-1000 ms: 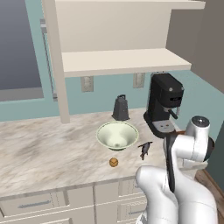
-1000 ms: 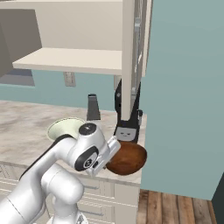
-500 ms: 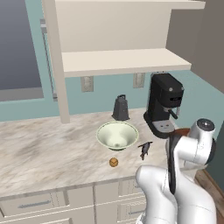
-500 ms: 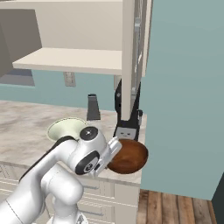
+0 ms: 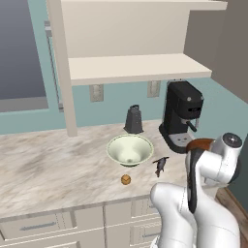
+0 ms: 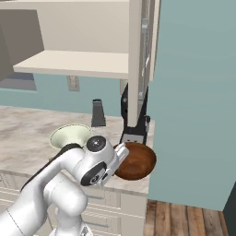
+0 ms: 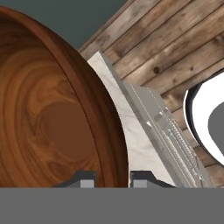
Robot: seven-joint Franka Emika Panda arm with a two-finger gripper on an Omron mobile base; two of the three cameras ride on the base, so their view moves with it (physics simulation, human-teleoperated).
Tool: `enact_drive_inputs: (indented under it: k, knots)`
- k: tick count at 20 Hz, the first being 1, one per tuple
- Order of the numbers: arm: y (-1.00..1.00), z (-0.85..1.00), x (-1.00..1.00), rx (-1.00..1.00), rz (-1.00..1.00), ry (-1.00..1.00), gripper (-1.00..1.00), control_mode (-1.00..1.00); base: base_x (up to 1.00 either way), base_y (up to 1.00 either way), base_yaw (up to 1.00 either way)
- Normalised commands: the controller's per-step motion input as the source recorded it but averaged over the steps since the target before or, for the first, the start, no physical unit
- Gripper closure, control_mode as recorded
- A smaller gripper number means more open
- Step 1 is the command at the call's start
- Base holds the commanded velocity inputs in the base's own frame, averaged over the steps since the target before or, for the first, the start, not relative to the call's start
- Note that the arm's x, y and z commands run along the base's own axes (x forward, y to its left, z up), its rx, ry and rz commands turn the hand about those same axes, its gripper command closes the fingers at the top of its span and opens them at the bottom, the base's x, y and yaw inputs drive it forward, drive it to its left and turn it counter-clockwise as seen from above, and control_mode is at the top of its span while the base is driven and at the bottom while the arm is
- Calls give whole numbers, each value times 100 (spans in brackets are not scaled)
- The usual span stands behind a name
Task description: Pick both bowls and place them on the counter. Then place the fish in one bowl and place the cookie dough ball in the other bowl.
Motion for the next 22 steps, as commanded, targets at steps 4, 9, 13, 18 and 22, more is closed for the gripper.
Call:
enact_drive_inputs:
  k: [4, 9, 13, 18, 22]
  knots:
    - [6, -10, 13, 0, 3, 1, 100, -100, 0, 0, 0]
    - [6, -17, 17, 0, 3, 5, 100, -100, 0, 0, 0]
    - [5, -27, 22, 0, 3, 15, 100, -100, 0, 0, 0]
    - [8, -27, 17, 0, 4, 9, 100, -100, 0, 0, 0]
    - [8, -25, 15, 0, 6, 2, 100, -100, 0, 0, 0]
